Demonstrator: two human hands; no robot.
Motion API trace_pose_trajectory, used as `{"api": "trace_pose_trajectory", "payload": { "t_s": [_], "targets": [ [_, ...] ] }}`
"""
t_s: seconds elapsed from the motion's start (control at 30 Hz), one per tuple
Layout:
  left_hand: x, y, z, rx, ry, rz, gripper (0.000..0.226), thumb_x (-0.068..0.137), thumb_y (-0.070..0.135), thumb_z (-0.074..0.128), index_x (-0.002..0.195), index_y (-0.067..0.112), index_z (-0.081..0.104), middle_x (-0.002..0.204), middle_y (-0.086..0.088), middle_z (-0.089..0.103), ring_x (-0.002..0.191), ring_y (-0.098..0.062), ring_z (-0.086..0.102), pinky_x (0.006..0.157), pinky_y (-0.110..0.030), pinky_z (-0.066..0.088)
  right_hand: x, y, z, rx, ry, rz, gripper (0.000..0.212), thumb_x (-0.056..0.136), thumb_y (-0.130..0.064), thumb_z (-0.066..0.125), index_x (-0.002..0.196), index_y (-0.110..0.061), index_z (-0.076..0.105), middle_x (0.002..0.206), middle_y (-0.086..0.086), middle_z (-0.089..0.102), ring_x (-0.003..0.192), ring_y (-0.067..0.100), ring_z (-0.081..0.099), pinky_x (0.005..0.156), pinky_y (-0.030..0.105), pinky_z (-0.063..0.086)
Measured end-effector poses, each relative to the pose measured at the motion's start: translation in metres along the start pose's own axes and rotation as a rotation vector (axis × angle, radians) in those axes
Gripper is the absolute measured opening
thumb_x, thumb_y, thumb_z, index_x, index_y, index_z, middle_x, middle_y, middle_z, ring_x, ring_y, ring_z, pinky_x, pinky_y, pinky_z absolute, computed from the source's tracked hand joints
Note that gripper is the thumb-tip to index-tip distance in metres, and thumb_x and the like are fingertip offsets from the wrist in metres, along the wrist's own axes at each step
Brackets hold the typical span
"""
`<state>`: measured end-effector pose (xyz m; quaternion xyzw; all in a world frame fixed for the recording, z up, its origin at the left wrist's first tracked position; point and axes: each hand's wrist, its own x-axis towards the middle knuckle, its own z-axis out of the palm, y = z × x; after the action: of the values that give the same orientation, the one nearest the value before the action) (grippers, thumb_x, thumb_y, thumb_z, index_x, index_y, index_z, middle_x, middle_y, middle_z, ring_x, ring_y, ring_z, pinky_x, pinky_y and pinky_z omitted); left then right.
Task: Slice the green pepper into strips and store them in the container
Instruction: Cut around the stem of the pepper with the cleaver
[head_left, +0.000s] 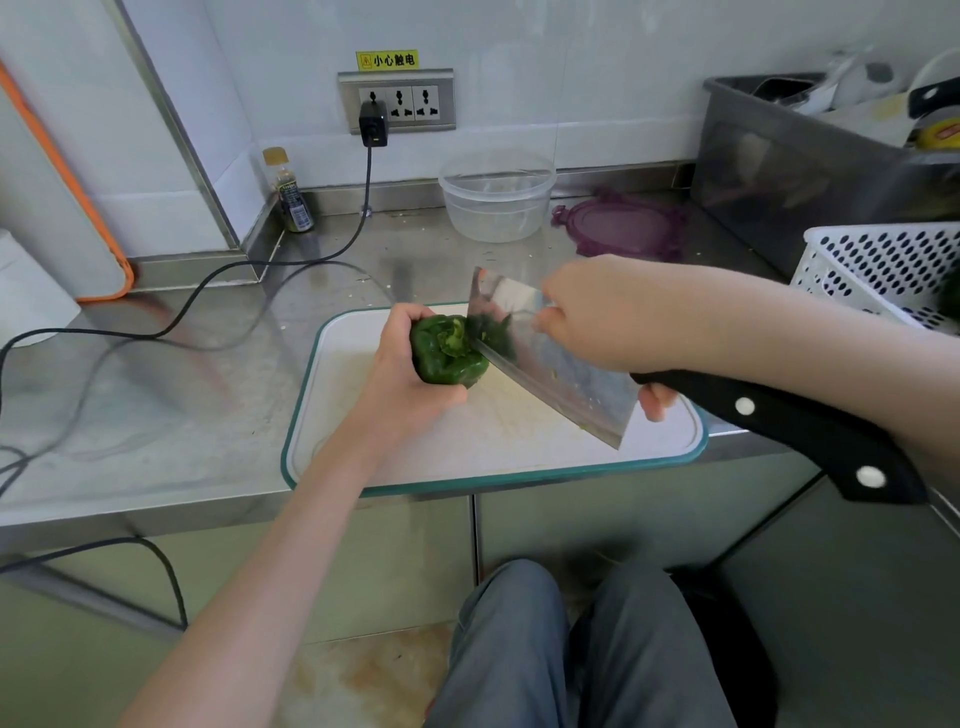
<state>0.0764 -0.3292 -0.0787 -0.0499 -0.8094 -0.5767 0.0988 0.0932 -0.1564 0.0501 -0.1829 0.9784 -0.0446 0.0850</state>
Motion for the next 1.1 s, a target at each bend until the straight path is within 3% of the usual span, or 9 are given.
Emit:
{"api": "trace_pose_trajectory", "payload": {
  "t_s": [0.13,0.23,0.47,0.57,0.8,0.87,0.97,1.03,1.1],
  "targets": [
    [-0.001,0.000,0.002,0.026,0.009,0.019,0.056,0.056,0.008,0.068,0.103,0.020,0.040,0.094,0.004,0.049,0.077,-0.008,0.047,0.061,-0.010,0.038,-0.002,0.003,0.004,-0.024,-0.022,0.009,0.040,0.100,-0.019,0.038,0.060,-0.018,0.032,0.063,-0.001,0.037,0.073,0.023,0.043,0.057,0.030,0.035],
    [-0.001,-0.001,-0.001,0.012,-0.003,0.005,0.056,0.062,-0.004,0.070,0.103,0.019,0.039,0.092,0.004,0.048,0.075,-0.007,0.045,0.059,-0.010,0.038,-0.001,0.000,-0.002,-0.013,-0.020,-0.017,0.040,0.100,-0.022,0.038,0.060,-0.020,0.032,0.063,-0.003,0.037,0.072,0.022,0.042,0.055,0.030,0.035],
    [0.000,-0.001,-0.001,0.028,-0.014,0.021,0.057,0.064,-0.009,0.072,0.102,0.019,0.039,0.092,0.004,0.048,0.072,0.000,0.045,0.061,-0.010,0.039,0.001,0.001,0.000,0.005,-0.012,0.002,0.040,0.100,-0.021,0.039,0.060,-0.020,0.032,0.063,-0.003,0.037,0.071,0.022,0.042,0.064,0.028,0.036],
    [0.000,-0.001,0.001,0.025,0.026,0.029,0.059,0.063,-0.008,0.074,0.098,0.024,0.039,0.093,0.003,0.049,0.071,0.003,0.046,0.063,-0.008,0.039,0.004,0.004,0.011,-0.012,0.013,0.008,0.039,0.097,-0.020,0.045,0.061,-0.020,0.032,0.065,0.000,0.046,0.062,0.022,0.045,0.061,0.029,0.044],
    [-0.002,-0.001,0.003,0.084,0.054,0.064,0.058,0.063,-0.007,0.075,0.102,0.017,0.040,0.105,-0.010,0.052,0.080,-0.006,0.047,0.067,-0.007,0.038,-0.015,0.006,0.019,-0.034,0.009,0.004,0.039,0.101,-0.020,0.038,0.063,-0.019,0.028,0.065,-0.004,0.034,0.086,0.026,0.056,0.068,0.025,0.039],
    [-0.001,-0.001,0.003,0.080,0.050,0.045,0.058,0.063,-0.005,0.076,0.103,0.015,0.040,0.107,-0.010,0.052,0.081,-0.005,0.048,0.066,-0.006,0.038,-0.016,0.004,0.022,-0.033,0.019,0.011,0.032,0.100,-0.018,0.041,0.070,-0.015,0.030,0.065,-0.004,0.032,0.077,0.025,0.054,0.062,0.024,0.038],
    [0.002,-0.003,0.002,0.093,0.041,0.037,0.060,0.063,-0.004,0.078,0.103,0.015,0.039,0.109,-0.011,0.052,0.082,-0.005,0.048,0.066,-0.006,0.038,-0.017,-0.001,0.029,-0.021,0.045,0.069,0.026,0.097,-0.014,0.046,0.076,-0.013,0.030,0.065,-0.002,0.030,0.048,0.015,0.036,0.039,0.024,0.033],
    [0.002,-0.005,0.002,0.094,0.053,0.030,0.060,0.062,-0.003,0.078,0.103,0.016,0.038,0.110,-0.013,0.052,0.081,-0.007,0.048,0.065,-0.006,0.038,-0.017,-0.002,0.031,0.002,0.048,0.070,0.037,0.097,-0.013,0.043,0.066,-0.018,0.023,0.064,-0.001,0.031,0.044,0.011,0.032,0.033,0.018,0.037],
    [0.002,-0.006,0.002,0.095,0.067,0.040,0.061,0.062,-0.003,0.079,0.103,0.016,0.038,0.110,-0.013,0.051,0.082,-0.007,0.048,0.066,-0.006,0.038,-0.015,0.000,0.028,0.001,0.047,0.061,0.039,0.097,-0.013,0.044,0.065,-0.019,0.022,0.064,-0.001,0.034,0.044,0.016,0.039,0.027,0.014,0.031]
  ]
}}
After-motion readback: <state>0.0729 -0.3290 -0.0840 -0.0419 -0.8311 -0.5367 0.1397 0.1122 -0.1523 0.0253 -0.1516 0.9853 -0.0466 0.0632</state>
